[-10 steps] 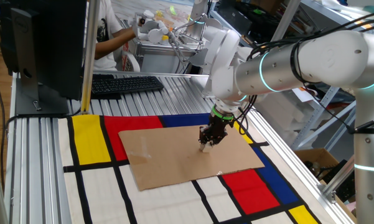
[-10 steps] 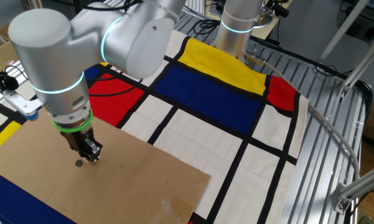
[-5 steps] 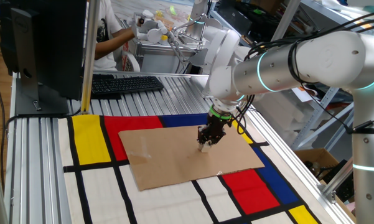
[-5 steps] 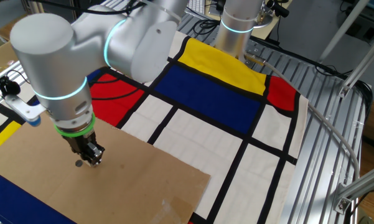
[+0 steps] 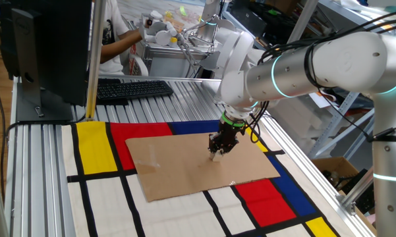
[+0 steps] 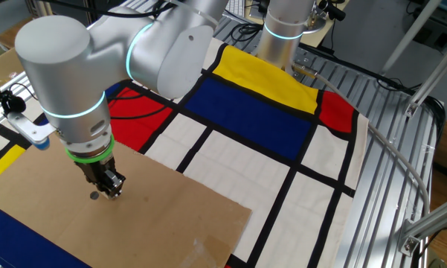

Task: Hold a small block with the gripper and sweep it from left to right on the table

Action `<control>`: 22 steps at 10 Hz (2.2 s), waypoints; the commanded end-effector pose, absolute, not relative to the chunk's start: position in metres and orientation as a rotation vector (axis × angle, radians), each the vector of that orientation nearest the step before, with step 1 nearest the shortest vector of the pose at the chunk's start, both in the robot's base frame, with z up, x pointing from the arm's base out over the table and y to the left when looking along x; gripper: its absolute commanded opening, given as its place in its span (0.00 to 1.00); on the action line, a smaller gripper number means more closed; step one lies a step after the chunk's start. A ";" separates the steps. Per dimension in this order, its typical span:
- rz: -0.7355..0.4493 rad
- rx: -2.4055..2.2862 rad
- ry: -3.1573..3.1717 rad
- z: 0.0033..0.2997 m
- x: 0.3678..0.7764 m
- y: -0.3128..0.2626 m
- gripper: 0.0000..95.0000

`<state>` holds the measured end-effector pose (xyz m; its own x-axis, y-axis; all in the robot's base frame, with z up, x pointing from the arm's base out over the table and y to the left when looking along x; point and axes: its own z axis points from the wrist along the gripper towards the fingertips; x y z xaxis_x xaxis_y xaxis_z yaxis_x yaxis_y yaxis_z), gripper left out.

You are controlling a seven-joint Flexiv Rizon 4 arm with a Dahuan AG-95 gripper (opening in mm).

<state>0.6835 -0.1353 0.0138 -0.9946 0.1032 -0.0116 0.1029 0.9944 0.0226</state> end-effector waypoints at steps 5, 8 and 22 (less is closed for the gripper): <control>0.045 0.120 3.122 0.013 0.682 -0.132 0.00; 0.025 0.119 3.122 0.016 0.679 -0.124 0.00; 0.047 0.161 3.121 0.014 0.674 -0.101 0.00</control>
<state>0.6752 -0.1003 0.0130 -0.9943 0.1050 -0.0176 0.1044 0.9941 0.0282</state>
